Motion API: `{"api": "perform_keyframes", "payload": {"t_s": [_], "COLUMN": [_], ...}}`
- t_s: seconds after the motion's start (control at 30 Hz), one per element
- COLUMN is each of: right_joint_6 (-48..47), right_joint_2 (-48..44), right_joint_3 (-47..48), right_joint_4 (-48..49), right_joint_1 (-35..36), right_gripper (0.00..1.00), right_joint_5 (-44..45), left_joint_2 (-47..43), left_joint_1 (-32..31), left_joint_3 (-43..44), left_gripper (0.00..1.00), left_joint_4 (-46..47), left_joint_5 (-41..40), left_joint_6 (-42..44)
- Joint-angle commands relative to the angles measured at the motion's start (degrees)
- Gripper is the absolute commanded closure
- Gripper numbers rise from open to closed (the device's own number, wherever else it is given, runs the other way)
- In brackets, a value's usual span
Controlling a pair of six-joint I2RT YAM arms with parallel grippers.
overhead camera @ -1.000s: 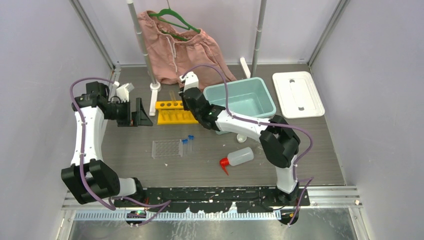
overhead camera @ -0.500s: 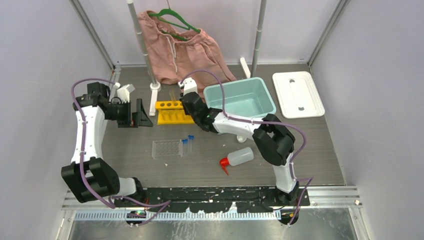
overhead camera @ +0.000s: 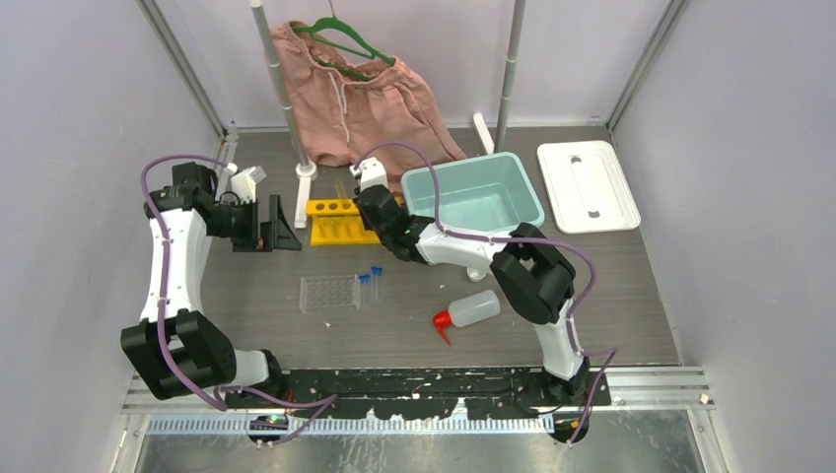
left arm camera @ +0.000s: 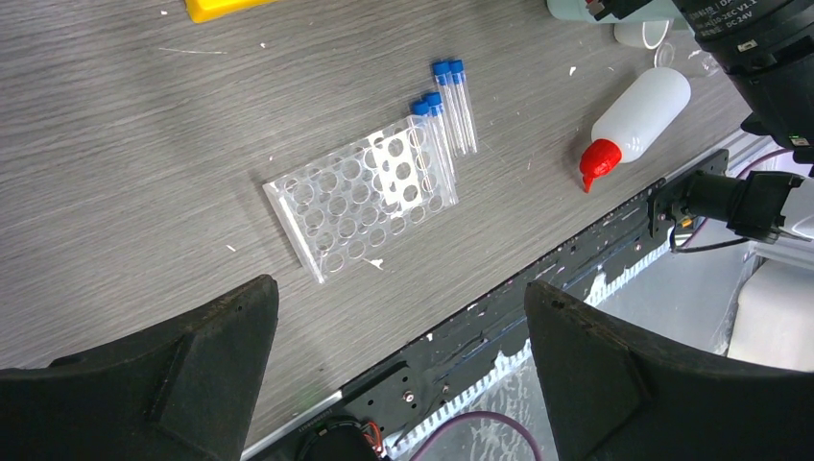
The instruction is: Organize the chemistry lab equipment
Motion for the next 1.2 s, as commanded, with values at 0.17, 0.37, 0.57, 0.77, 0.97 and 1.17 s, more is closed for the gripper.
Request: {"api": "perform_keyframes", "payload": {"t_s": [0.17,0.37,0.57,0.77,0.97,1.17], "right_joint_6": [1.29,0.76,3.05,15.46,28.37,32.26], "right_joint_2": [0.58,-1.52,-7.27,-14.04,-13.14,-7.05], "right_joint_3": [-0.86,-1.03,-1.46,-1.11,0.10,0.15], "right_joint_4": [3.03,1.78,-2.66,-17.43,-32.83,-37.11], "right_joint_1": [-0.09,1.58,4.68,5.05,5.02,5.27], "right_gripper": [0.95,0.58,0.38,0.48,0.70,0.76], "right_joint_5": [0.94,3.43,10.77,8.13,-3.88,-10.95], "left_joint_2": [-0.88,-1.12,-2.09,-3.18,-4.84,-5.96], "left_joint_1": [0.07,0.12,0.14,0.16,0.13,0.18], "left_joint_3": [-0.01,0.52,0.31,0.52,-0.08,-0.78], "left_gripper": [0.00,0.00,0.00,0.00,0.00,0.00], "left_joint_4": [1.14,0.76,0.55,-0.01,-0.01,-0.24], "left_joint_5": [0.01,-0.09,-0.19,-0.78,-0.86,-1.18], "left_joint_6": [1.41,1.34,1.16,0.62,-0.08,-0.11]}}
